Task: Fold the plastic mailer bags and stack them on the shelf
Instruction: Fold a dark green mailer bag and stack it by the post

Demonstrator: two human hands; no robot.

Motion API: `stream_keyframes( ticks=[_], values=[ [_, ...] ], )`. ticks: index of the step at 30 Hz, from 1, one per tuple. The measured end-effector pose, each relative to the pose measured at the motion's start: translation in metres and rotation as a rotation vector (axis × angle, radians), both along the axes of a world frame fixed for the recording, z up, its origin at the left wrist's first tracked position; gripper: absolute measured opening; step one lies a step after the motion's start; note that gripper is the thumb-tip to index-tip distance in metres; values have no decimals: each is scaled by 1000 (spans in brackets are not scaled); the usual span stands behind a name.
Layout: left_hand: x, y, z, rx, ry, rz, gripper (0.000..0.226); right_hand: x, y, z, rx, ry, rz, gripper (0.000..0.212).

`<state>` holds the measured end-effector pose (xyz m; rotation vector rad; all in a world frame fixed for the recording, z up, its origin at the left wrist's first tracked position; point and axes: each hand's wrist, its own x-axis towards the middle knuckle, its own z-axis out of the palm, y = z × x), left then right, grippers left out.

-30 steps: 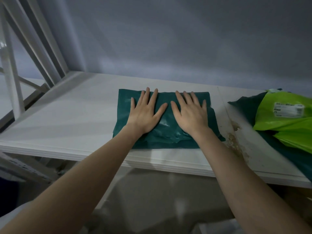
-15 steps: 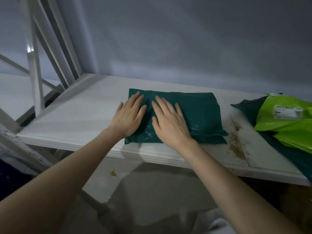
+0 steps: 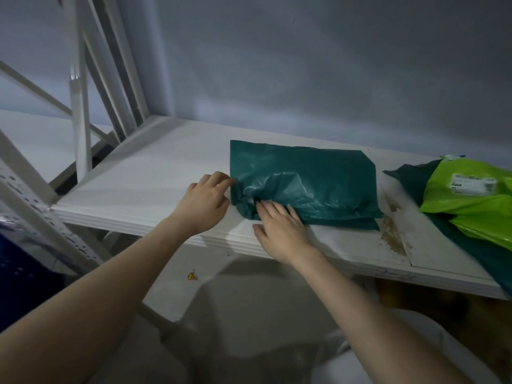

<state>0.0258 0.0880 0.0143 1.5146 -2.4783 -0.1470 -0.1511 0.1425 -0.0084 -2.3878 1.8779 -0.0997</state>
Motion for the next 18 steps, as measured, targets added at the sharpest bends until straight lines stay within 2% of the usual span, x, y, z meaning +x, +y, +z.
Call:
stream_keyframes(
  ticks=[6,13,18],
  values=[
    [-24,16,-1,-96,-104,-193,54,0,-4,-1,-12,-28,-33,52],
    [-27,16,-13,82,-132,-93,38,6,-1,5,-12,0,-18,49],
    [-32,26,-13,62,-233,-89,41,6,5,1,4,39,-17,48]
  ],
)
